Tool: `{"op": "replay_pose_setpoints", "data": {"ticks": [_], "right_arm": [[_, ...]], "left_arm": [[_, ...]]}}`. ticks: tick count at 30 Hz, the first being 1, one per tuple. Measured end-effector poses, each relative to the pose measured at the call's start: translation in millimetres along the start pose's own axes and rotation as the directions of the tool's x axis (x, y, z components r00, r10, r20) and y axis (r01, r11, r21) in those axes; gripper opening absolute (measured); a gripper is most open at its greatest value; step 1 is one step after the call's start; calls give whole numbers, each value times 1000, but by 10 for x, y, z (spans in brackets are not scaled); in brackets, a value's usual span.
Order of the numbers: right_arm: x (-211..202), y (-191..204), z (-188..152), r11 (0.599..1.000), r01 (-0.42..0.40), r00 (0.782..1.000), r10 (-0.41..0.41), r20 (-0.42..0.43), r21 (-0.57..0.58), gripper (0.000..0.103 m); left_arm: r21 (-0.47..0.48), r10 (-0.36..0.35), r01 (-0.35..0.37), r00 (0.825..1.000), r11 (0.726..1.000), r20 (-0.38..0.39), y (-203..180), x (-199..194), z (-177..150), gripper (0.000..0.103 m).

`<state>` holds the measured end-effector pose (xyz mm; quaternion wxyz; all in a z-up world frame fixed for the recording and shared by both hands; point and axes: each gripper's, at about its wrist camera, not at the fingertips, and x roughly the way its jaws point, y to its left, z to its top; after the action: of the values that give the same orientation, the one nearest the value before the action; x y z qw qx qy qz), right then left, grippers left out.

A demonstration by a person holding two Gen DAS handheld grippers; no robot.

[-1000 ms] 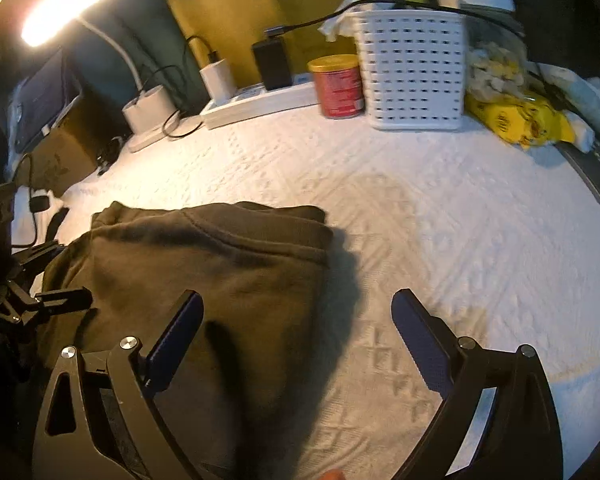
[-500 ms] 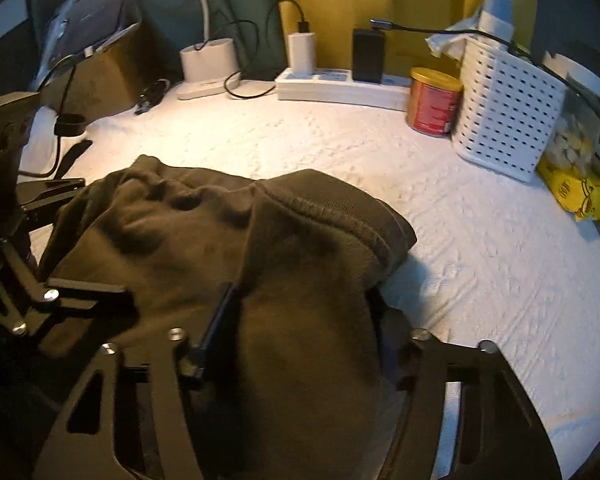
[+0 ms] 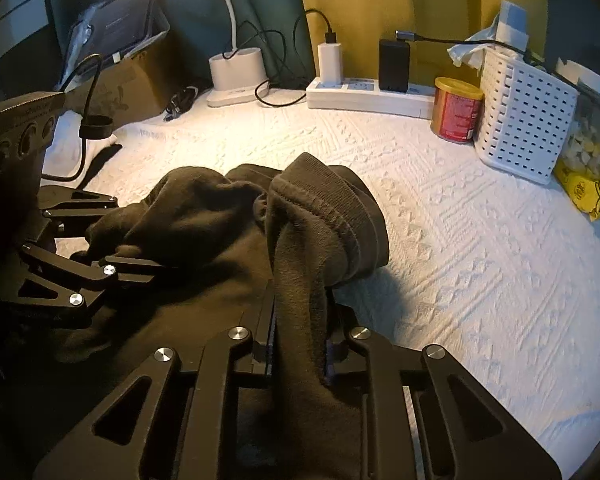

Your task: Fold small clothes

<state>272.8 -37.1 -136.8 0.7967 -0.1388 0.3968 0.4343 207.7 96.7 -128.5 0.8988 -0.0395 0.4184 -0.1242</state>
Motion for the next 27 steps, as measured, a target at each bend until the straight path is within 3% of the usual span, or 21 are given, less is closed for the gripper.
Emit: {"op": "replay_pose_setpoints", "data": {"ticks": [13,21,27], "right_arm": [[-475,126,-39,1000,-4,995,2,102,17,19],[-822,229,-55,1000,13,986,-14,165,8,19],[-1096,376,-67,999,35,975,-32,218,-10,18]], "left_arm": [[-4,-5,5,994,1000,108,-178,-341,-17,26],[87,57,-74,981,993,183,-448,-619,-30,26],[71,72,-92,968,993,242,-493,-806,-62,26]]}}
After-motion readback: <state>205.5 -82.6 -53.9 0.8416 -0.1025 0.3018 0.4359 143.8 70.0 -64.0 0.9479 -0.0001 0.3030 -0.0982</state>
